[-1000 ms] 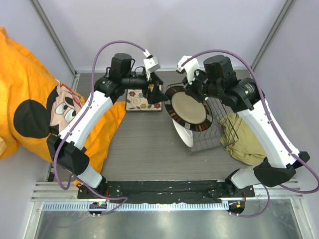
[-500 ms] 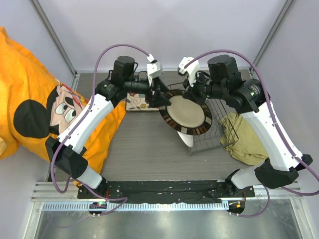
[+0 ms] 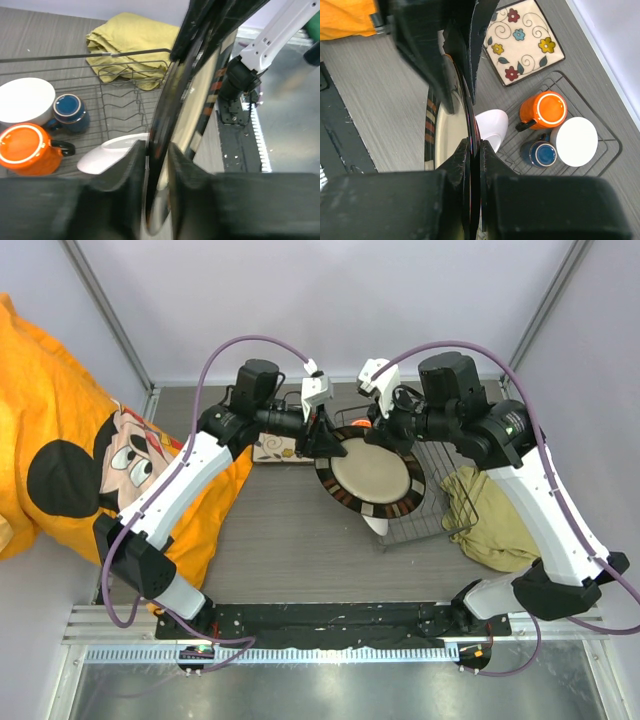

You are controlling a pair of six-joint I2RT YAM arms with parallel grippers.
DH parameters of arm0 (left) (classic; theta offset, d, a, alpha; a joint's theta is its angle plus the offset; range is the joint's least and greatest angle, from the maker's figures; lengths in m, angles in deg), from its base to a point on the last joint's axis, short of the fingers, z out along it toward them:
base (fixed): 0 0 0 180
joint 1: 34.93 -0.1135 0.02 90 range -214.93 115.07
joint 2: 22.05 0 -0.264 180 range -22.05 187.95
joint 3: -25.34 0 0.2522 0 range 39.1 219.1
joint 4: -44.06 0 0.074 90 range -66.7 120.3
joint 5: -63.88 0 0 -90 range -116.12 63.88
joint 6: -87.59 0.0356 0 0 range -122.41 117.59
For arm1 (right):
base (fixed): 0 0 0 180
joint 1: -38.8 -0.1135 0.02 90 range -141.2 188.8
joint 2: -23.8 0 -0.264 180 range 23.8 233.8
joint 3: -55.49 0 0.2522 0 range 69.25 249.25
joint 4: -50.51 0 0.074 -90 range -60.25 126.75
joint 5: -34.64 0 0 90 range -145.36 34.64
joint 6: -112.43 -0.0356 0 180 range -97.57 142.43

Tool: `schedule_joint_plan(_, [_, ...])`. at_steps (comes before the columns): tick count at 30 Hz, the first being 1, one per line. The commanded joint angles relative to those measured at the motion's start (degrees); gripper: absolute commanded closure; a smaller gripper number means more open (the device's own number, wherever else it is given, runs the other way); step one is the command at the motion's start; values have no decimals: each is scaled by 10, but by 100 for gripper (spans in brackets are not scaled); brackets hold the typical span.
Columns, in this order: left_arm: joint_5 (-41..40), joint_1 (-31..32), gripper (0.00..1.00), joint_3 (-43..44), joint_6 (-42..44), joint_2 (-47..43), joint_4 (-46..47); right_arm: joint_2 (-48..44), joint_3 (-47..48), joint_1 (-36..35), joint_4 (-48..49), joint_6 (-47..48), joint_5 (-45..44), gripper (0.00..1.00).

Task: Unload the mixed dishes from the dish rack
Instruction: Place the plate at the center of the board.

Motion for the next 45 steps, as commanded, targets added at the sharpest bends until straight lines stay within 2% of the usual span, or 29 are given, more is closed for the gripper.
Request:
schedule_joint_plan(1, [25, 11, 81, 1, 3, -5, -7, -40, 32, -2, 75, -7, 19, 99])
schedule_joint_plan(6, [25, 13, 100, -1, 3, -4, -11, -42, 27, -2, 79, -9, 15, 99])
schedule_joint_plan(8, [28, 13, 100, 1, -1, -4, -12, -42, 23, -1, 79, -12, 11, 99])
schedule_joint_plan(11, [29, 13, 100, 5, 11, -7, -28, -46, 13, -2, 82, -9, 4, 90])
schedule_joint_plan(12, [23, 13, 100, 8, 10, -7, -29, -48, 9, -2, 85, -8, 3, 84])
schedule_joint_plan(15, [12, 12, 100, 13, 10, -8, -30, -57, -2, -2, 89, -7, -5, 77])
schedule_joint_plan(16, [10, 13, 100, 14, 7, -10, -26, -58, -4, -2, 89, -7, -8, 71])
schedule_joint_plan(18, [6, 12, 100, 16, 1, -10, -24, -64, -10, -2, 88, -6, -9, 66])
schedule_joint_plan(19, [5, 12, 100, 17, -2, -10, -24, -66, -12, -1, 89, -6, -10, 59])
schedule_joint_plan(23, [-3, 9, 100, 23, -11, -10, -20, -75, -22, -2, 92, -5, -20, 43])
schedule_joint_plan(26, [-14, -2, 100, 19, -44, -14, 12, -82, -25, -2, 100, -8, -31, 38])
schedule_joint_plan(33, [-54, -64, 100, -6, -168, -25, 117, -104, -57, -2, 134, -24, -104, 36])
schedule_joint_plan(38, [-67, -123, 100, -22, -294, -14, 196, -118, -92, -2, 163, -28, -144, 34])
schedule_joint_plan(41, [-60, -166, 100, -27, -371, 9, 252, -124, -107, -2, 176, -33, -171, 33])
schedule_joint_plan(45, [-59, -219, 100, -14, -425, 54, 284, -130, -124, -2, 195, -35, -202, 32])
